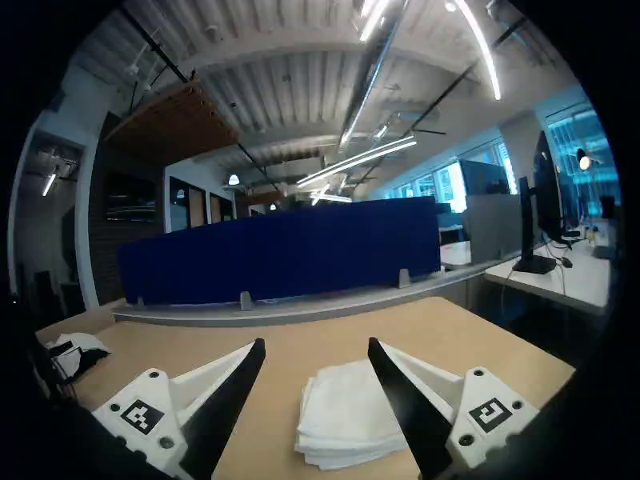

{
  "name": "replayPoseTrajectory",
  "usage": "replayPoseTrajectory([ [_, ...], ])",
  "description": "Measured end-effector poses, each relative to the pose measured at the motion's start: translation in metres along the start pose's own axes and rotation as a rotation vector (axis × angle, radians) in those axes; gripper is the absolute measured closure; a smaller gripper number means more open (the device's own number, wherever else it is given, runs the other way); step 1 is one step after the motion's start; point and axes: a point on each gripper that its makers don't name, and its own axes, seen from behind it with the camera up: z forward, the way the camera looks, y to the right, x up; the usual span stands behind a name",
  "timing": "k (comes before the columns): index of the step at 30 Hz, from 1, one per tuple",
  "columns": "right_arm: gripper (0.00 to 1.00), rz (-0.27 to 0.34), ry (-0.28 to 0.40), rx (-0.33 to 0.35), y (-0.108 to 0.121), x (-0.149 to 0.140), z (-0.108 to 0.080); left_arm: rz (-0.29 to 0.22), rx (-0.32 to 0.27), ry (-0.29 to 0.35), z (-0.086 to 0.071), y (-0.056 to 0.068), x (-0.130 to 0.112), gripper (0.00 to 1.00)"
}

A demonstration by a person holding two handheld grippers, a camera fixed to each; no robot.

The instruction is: Fold towel

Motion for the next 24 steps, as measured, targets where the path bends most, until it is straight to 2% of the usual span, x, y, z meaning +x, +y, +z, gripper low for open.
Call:
replayPoseTrajectory([
  [8, 0.0, -0.044, 0.003, 0.013, -0.001, -0.03, 0.004, 0.0, 0.0, 0.0, 0.0, 0.0, 0.0, 0.06],
  [15, 0.0, -0.034, 0.033, 0.017, -0.004, -0.039, 0.012, 0.0, 0.0, 0.0, 0.0, 0.001, 0.0, 0.06],
  [24, 0.0, -0.032, 0.028, -0.006, -0.003, -0.061, 0.019, 0.0, 0.0, 0.0, 0.0, 0.001, 0.0, 0.06],
])
